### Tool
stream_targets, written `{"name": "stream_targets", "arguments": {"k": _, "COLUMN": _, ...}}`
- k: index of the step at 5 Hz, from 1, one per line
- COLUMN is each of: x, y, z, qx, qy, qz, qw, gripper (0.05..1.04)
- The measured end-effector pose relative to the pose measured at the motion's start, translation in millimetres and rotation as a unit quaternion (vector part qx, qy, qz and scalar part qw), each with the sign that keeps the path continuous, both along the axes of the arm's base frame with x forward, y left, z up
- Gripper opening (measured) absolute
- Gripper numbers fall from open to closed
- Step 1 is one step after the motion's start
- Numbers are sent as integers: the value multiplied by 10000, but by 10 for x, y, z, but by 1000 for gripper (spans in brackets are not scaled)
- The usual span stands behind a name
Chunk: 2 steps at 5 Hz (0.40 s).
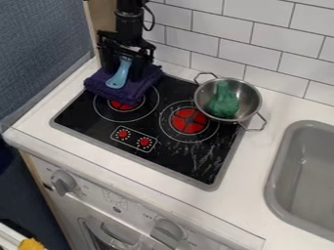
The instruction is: Take the blue brush and put it in the bottom right of the burner
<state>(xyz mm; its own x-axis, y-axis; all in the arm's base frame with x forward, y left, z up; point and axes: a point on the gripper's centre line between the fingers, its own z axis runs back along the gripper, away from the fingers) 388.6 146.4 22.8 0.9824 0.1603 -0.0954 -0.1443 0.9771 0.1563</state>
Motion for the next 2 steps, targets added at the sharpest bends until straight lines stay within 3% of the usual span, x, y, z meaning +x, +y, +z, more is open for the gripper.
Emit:
{"name": "stream_targets", "arguments": {"k": 1, "x": -29, "y": -68, "z": 9, "qx": -47, "qy": -71, "qz": -127, "qw": 9999, "gripper": 400}}
{"name": "stream_targets", "arguments": {"k": 2, "x": -196, "y": -207, "z": 324, "qx": -213, "qy": -408, "qz": -227, "qw": 9987, "gripper": 359}}
